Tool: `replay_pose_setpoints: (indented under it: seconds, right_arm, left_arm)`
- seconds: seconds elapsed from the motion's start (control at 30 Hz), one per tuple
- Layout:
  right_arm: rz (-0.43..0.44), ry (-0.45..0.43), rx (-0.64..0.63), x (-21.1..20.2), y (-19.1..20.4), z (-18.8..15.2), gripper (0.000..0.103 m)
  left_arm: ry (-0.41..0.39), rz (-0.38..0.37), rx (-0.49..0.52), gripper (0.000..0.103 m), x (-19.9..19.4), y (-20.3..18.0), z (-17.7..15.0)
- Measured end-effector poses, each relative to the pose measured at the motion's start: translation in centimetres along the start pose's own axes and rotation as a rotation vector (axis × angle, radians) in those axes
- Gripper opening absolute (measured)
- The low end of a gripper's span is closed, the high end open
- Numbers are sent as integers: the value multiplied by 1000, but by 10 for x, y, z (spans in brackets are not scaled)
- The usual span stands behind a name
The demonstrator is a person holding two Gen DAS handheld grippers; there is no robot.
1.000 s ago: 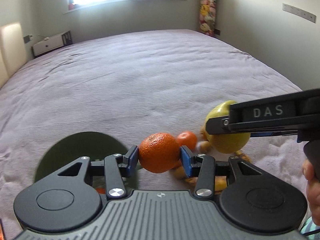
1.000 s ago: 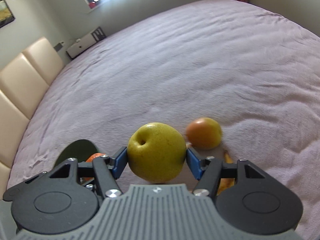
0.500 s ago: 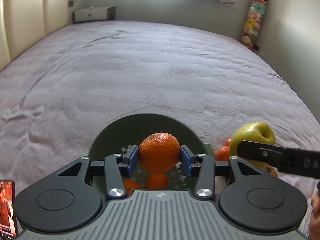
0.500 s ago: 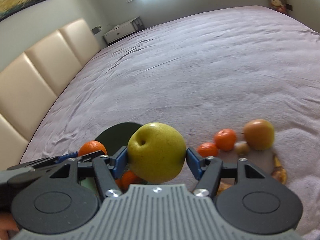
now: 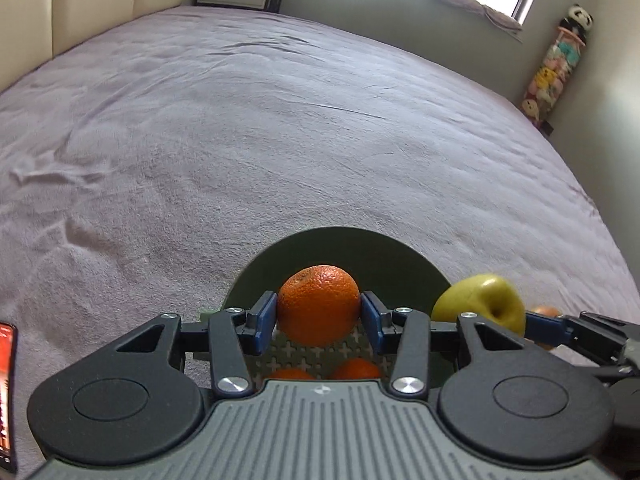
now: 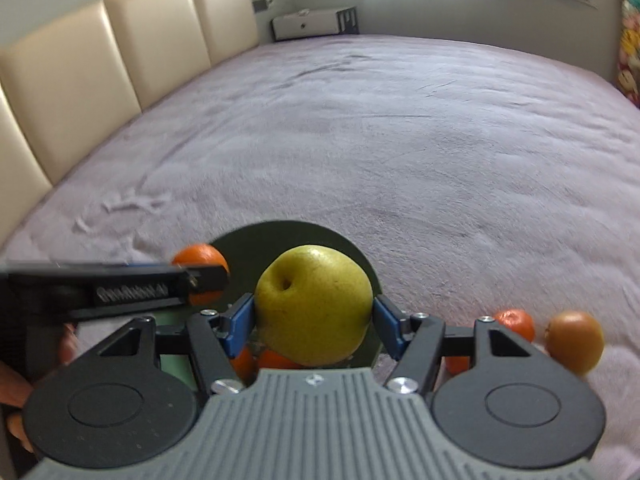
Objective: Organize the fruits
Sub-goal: 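Carry the tangerine and apple over the green colander with both grippers, then open both grippers to release the tangerine and apple into the colander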
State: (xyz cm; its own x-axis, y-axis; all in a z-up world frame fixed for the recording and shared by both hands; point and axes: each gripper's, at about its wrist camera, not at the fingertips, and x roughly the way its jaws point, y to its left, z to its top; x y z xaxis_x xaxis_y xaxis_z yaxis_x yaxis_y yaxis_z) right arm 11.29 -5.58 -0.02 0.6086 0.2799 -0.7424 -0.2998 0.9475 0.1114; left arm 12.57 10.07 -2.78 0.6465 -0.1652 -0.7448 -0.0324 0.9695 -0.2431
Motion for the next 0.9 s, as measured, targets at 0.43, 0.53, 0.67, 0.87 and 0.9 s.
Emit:
replay_pose_setpoints:
  seconds: [0.43, 0.53, 0.67, 0.87, 0.9]
  right_arm:
    - [7, 74, -306, 43, 14, 2, 61]
    - [-19, 88, -378, 52, 20, 1, 61]
    - [-24, 103, -430, 62, 23, -1, 61]
    - [-23, 131, -439, 77, 22, 0, 61]
    - [-22, 135, -442, 80, 23, 0, 61]
  left_arm:
    - [69, 23, -14, 51, 30, 7, -3]
    - [80, 32, -26, 51, 34, 8, -5]
    - [95, 44, -51, 51, 40, 12, -6]
    - [103, 56, -54, 52, 43, 13, -6]
    - [103, 55, -50, 52, 43, 12, -6]
